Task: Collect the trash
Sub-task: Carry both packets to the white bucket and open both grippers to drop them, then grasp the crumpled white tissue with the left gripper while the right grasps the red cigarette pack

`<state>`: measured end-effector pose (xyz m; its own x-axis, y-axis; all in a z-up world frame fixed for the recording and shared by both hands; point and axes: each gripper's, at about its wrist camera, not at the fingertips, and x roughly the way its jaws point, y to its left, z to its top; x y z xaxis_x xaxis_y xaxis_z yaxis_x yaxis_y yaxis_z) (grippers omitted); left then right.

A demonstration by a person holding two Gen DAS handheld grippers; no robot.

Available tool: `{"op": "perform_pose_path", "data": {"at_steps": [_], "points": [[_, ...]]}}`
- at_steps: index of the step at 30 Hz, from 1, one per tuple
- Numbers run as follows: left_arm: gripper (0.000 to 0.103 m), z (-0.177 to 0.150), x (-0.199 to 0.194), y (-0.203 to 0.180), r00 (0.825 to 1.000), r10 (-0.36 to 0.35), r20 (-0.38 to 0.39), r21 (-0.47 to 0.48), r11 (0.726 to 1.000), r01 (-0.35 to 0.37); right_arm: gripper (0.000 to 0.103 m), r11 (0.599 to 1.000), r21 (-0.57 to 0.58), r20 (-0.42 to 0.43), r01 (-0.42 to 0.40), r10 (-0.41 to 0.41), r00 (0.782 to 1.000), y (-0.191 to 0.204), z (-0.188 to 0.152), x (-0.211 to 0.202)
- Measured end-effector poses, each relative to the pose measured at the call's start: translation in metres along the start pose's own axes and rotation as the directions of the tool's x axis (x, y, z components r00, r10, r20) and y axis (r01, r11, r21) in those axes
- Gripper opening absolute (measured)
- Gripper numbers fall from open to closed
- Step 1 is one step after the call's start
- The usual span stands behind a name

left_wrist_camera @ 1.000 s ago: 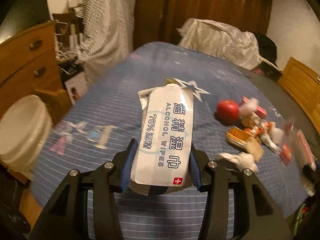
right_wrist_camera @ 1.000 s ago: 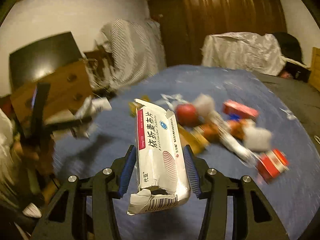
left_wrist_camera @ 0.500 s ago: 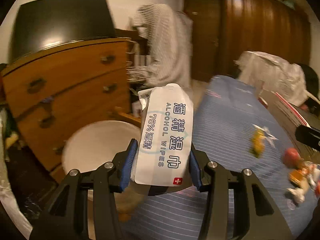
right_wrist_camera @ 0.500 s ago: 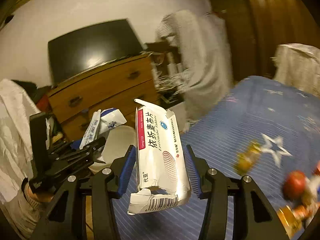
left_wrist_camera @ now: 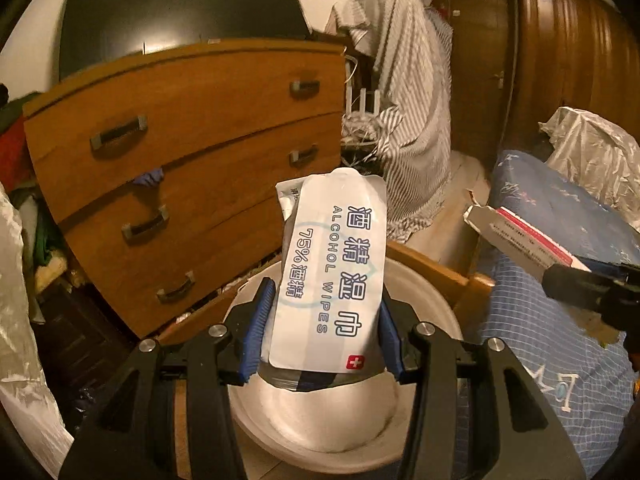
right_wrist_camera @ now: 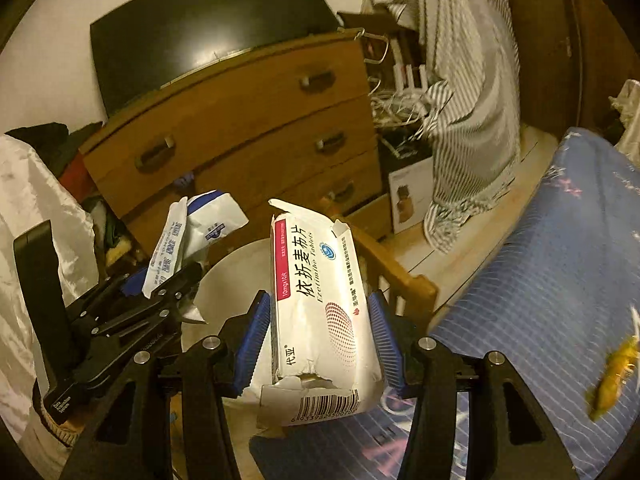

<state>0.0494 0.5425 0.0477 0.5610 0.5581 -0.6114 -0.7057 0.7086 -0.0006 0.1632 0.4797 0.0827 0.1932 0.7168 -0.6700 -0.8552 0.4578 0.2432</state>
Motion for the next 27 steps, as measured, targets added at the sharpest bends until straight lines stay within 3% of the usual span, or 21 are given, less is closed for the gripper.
{"op": "perform_pose_path", "data": {"at_steps": [8,10,11,13,15,27], "points": [[0.047,-0.011,0.028,0.016,0.997,-0.022,-0.068,-0.016,1.0,0.021,0.054,0.999,-0.016,-0.056,-0.028,0.027,0.998,0.02,0.005,0.052],[0.049,-0.014,0.035,0.021,0.996,-0.029,-0.087,-0.022,0.999,0.028,0.058,0.998,-0.004,-0.078,-0.058,0.058,0.995,0.023,0.005,0.064],[0.056,-0.015,0.04,0.024,0.995,-0.028,-0.096,-0.026,0.999,0.026,0.061,0.997,0.001,-0.089,-0.074,0.074,0.993,0.023,0.005,0.068],[0.063,-0.017,0.043,0.031,0.995,-0.014,-0.099,-0.049,0.999,0.009,0.073,0.999,0.011,-0.09,-0.049,0.049,0.995,0.023,0.004,0.076],[0.064,-0.018,0.045,0.035,0.994,-0.013,-0.106,-0.058,0.998,0.007,0.074,0.997,0.033,-0.083,-0.065,0.067,0.994,0.021,0.002,0.08],[0.064,-0.022,0.03,0.02,0.997,-0.011,-0.078,-0.059,0.998,0.006,0.074,0.997,0.049,0.001,-0.059,0.059,0.998,-0.009,-0.021,0.031]]}}
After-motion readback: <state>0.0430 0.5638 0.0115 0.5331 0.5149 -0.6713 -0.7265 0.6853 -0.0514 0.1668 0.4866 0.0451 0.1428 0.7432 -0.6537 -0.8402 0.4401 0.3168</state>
